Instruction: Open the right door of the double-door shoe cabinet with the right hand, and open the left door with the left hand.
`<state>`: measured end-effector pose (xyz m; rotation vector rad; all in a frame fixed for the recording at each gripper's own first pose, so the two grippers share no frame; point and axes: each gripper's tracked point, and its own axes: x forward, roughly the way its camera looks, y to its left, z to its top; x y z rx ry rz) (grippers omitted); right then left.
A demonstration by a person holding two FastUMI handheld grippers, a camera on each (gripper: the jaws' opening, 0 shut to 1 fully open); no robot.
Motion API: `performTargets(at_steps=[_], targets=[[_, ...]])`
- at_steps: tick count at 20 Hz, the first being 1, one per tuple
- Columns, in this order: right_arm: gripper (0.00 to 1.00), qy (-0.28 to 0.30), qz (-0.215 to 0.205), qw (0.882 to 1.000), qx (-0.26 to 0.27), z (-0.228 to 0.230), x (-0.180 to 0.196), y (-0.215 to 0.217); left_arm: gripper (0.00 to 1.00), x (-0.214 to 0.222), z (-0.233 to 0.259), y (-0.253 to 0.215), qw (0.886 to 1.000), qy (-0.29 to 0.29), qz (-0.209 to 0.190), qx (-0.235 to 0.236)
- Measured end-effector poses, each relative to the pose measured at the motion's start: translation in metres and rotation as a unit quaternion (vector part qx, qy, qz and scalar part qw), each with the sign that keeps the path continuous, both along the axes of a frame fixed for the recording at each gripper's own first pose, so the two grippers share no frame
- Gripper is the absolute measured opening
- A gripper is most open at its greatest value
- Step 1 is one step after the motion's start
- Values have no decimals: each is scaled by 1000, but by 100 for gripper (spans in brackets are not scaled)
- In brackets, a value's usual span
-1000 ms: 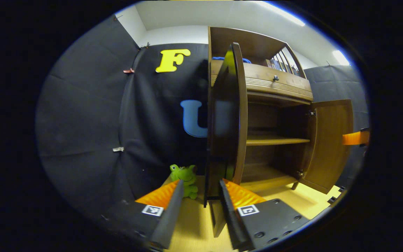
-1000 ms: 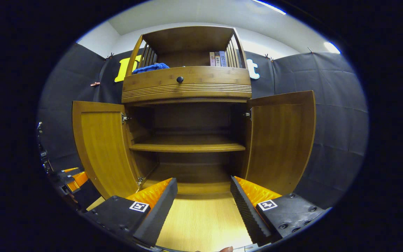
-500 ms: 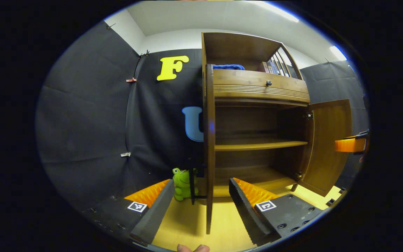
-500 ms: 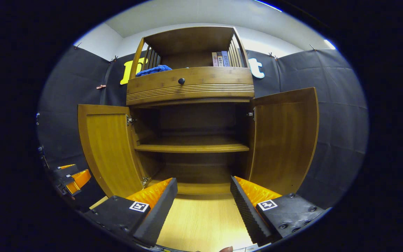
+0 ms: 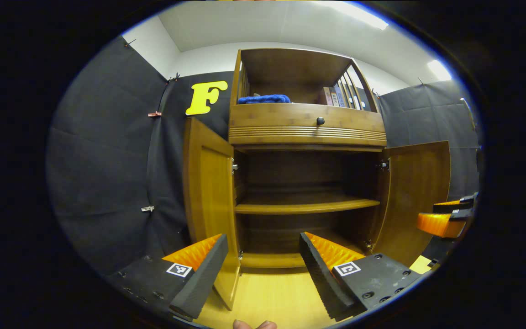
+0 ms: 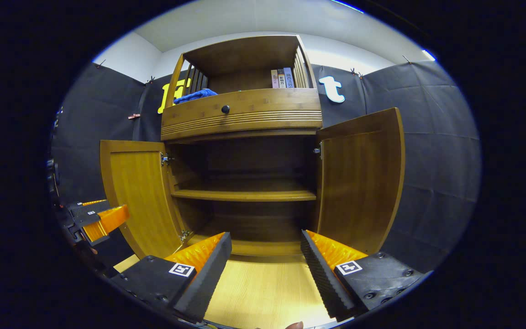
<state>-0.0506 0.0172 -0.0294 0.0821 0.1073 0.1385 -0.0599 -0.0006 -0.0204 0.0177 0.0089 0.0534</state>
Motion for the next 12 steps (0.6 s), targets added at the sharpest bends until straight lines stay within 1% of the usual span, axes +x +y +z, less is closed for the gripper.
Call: performTargets(at_steps=[1, 2, 3, 5, 6, 10, 12], targets=[[93, -1, 1, 1000, 2, 1, 2, -3, 96, 3, 5, -10, 1000, -2, -2, 0], [96, -3, 2, 1000, 4, 2, 3, -6, 97, 6, 9, -18, 1000, -4, -3, 2], [96, -5, 2, 1000, 4, 4, 4, -10, 96, 9, 13, -26, 1000, -6, -3, 5], [100, -13, 5, 1000, 3, 9, 6, -17, 96, 15, 21, -43, 1000, -11, -4, 12], [100, -16, 5, 1000, 3, 11, 6, -20, 97, 21, 25, -51, 1000, -12, -6, 14], [93, -32, 8, 999, 2, 21, 13, -36, 97, 31, 43, -87, 999, -27, -16, 18], [93, -39, 11, 999, -4, 25, 14, -40, 97, 35, 47, -102, 999, -34, -21, 20]])
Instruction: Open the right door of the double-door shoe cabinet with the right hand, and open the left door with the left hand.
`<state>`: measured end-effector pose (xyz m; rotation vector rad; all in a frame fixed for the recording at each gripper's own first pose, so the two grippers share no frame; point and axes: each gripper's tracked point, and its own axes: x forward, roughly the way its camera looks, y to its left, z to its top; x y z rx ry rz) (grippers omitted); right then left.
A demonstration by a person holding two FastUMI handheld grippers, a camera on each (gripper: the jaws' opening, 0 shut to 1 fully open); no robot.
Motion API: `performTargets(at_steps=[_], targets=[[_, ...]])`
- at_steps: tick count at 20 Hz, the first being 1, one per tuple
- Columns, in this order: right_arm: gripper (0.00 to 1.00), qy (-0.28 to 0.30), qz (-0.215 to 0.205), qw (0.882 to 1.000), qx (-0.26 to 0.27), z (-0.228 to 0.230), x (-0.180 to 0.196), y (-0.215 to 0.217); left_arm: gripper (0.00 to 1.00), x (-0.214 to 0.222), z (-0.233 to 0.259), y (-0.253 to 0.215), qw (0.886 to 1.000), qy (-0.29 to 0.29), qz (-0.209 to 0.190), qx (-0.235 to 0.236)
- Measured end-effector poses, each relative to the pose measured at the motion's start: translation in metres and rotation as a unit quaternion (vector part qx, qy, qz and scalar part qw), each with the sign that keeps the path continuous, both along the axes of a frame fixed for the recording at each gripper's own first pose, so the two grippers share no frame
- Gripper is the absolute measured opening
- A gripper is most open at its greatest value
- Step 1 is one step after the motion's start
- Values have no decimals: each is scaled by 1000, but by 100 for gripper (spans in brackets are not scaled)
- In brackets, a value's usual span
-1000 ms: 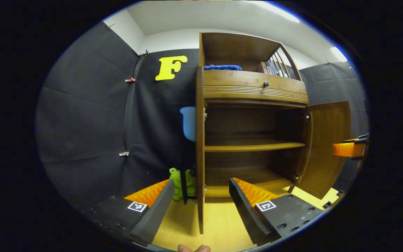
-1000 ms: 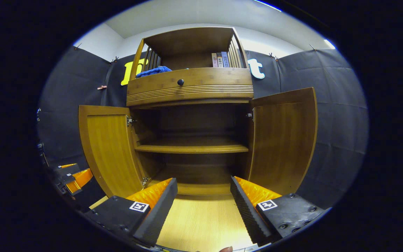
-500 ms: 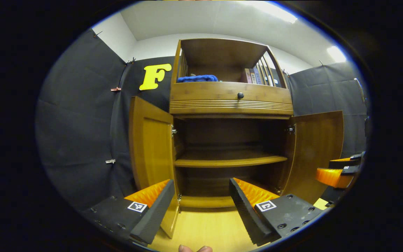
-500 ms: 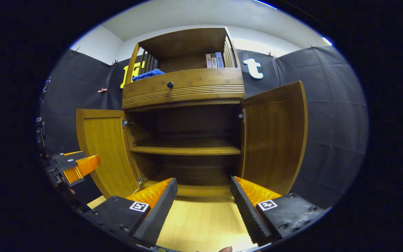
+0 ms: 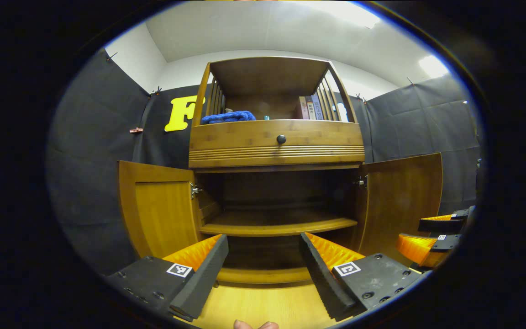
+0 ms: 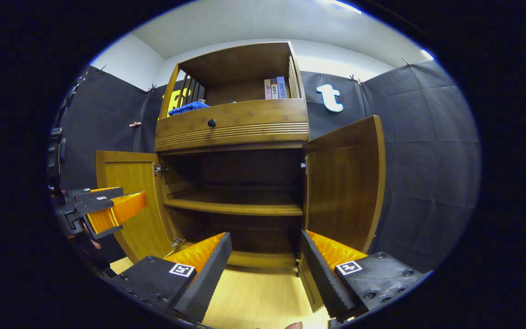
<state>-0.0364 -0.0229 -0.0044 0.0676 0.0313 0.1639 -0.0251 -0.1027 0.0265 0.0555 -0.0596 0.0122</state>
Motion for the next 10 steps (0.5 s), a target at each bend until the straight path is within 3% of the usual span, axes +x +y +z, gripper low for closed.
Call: performTargets(at_steps=[10], targets=[[93, -9, -15, 1000, 2, 0, 1, -19, 96, 9, -1, -21, 1000, -7, -5, 21]])
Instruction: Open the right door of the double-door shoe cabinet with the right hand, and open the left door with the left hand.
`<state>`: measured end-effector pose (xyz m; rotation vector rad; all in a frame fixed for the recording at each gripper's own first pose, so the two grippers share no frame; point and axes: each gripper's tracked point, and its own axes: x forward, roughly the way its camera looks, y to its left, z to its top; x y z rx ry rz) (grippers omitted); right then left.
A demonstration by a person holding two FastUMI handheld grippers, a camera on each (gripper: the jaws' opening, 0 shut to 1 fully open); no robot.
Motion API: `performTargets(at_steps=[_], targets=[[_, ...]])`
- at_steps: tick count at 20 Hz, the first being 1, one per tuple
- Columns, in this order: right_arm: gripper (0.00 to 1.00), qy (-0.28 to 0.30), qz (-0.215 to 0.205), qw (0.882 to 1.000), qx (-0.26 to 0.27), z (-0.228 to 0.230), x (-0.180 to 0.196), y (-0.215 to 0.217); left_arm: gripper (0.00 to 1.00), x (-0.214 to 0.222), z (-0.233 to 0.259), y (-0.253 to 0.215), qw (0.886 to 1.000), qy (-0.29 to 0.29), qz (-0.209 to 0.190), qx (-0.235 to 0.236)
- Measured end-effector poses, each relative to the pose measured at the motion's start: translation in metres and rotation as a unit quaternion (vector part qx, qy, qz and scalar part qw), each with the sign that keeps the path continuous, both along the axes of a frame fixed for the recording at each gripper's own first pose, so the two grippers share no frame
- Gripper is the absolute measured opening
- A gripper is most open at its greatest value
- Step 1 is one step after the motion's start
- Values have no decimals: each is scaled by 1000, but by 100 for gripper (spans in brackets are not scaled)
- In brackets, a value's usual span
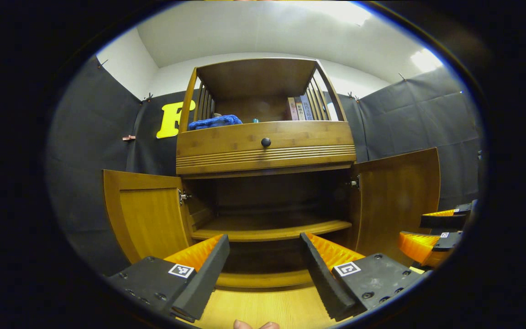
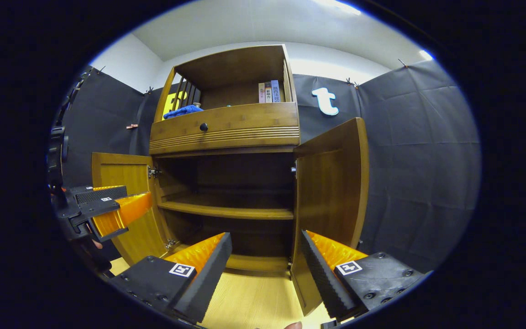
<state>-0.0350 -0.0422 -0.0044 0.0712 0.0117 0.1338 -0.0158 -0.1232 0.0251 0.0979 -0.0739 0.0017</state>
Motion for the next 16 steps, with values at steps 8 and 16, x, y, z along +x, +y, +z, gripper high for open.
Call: performTargets(at_steps=[8, 16], targets=[[93, 1, 8, 1000, -4, -3, 3, 4, 97, 5, -3, 2, 1000, 2, 3, 1], [93, 5, 13, 1000, -6, -8, 5, 6, 97, 7, -7, 8, 1000, 5, 7, 3]])
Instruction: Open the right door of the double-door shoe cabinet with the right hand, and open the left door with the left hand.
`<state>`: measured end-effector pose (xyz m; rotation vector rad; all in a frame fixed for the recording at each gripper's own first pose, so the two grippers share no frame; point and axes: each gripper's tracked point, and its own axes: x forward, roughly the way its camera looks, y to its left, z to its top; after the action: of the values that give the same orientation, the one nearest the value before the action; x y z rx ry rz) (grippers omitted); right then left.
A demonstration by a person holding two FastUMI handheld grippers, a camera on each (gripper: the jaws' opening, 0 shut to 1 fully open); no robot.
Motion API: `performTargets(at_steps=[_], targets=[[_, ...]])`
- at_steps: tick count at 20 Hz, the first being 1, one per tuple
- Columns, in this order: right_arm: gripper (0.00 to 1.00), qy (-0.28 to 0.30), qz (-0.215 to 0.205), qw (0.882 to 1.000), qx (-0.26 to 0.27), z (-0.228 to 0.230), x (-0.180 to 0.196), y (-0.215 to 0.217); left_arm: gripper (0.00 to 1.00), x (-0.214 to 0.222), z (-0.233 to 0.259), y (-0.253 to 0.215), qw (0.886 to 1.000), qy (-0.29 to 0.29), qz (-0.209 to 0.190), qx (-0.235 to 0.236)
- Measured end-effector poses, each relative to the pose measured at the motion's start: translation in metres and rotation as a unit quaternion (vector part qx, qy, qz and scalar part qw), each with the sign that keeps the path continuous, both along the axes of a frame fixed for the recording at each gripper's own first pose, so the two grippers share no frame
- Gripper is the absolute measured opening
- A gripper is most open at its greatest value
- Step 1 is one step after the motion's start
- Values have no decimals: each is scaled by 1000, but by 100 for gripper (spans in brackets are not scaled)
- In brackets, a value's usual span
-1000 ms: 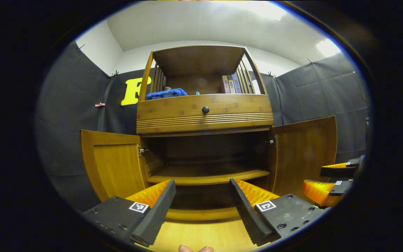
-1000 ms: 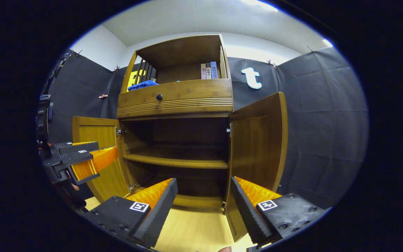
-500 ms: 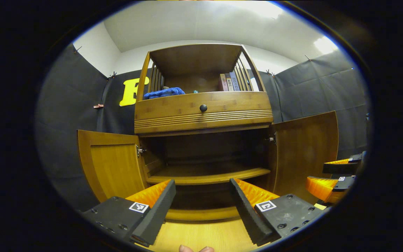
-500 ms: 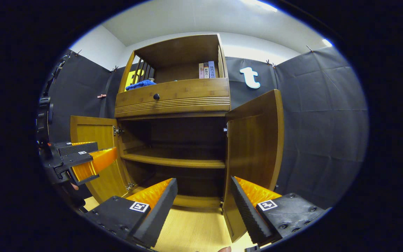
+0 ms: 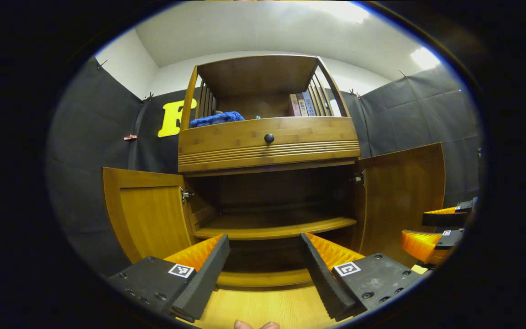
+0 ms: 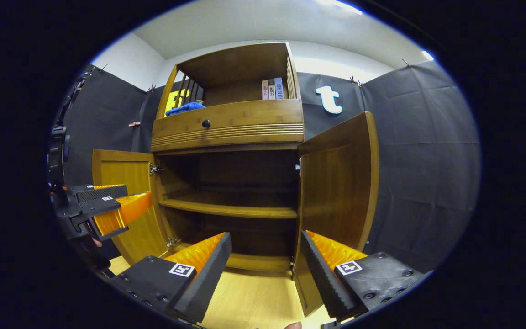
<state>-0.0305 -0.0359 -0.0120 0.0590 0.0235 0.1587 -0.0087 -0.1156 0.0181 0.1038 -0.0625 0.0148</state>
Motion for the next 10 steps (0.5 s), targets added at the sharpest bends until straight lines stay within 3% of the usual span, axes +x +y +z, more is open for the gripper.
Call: performTargets(at_steps=[4, 10], targets=[[96, 1, 0, 1000, -1, -1, 0, -2, 97, 0, 0, -1, 1000, 2, -2, 1], [93, 2, 0, 1000, -1, -3, 1, -3, 97, 0, -2, -2, 1000, 3, -8, 2]])
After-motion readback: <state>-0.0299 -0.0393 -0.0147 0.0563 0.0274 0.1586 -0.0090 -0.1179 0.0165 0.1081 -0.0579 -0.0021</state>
